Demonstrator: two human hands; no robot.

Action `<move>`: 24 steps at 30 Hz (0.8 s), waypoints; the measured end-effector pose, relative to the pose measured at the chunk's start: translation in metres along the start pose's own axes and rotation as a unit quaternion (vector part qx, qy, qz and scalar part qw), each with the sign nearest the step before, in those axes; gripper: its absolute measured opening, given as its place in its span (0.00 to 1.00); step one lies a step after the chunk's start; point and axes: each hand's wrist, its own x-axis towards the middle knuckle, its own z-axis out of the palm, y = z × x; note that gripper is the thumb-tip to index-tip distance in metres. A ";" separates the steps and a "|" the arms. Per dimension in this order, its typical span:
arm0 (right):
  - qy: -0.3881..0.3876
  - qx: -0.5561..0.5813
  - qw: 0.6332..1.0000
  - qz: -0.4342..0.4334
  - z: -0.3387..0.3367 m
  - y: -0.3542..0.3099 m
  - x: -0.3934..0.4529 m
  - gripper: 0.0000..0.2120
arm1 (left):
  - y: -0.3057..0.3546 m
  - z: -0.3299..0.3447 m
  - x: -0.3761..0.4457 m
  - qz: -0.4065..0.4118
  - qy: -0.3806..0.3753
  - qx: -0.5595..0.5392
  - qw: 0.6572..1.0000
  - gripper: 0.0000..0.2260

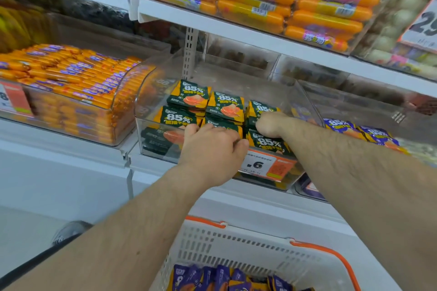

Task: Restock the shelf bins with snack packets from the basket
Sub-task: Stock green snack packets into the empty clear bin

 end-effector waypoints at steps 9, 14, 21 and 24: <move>0.356 0.336 0.871 -0.044 0.004 0.001 -0.101 0.11 | 0.026 0.007 -0.013 0.143 0.087 -0.073 0.983 0.15; 0.565 0.295 0.739 -0.217 0.061 0.026 -0.160 0.07 | 0.033 0.014 -0.025 0.175 0.093 -0.043 0.979 0.09; 0.403 0.330 0.851 -0.071 0.185 0.081 -0.172 0.10 | 0.058 0.058 -0.067 0.251 -0.074 -0.026 0.965 0.16; 0.185 0.267 0.946 0.017 0.235 0.104 -0.175 0.09 | 0.060 0.080 -0.082 0.246 -0.235 0.034 0.940 0.17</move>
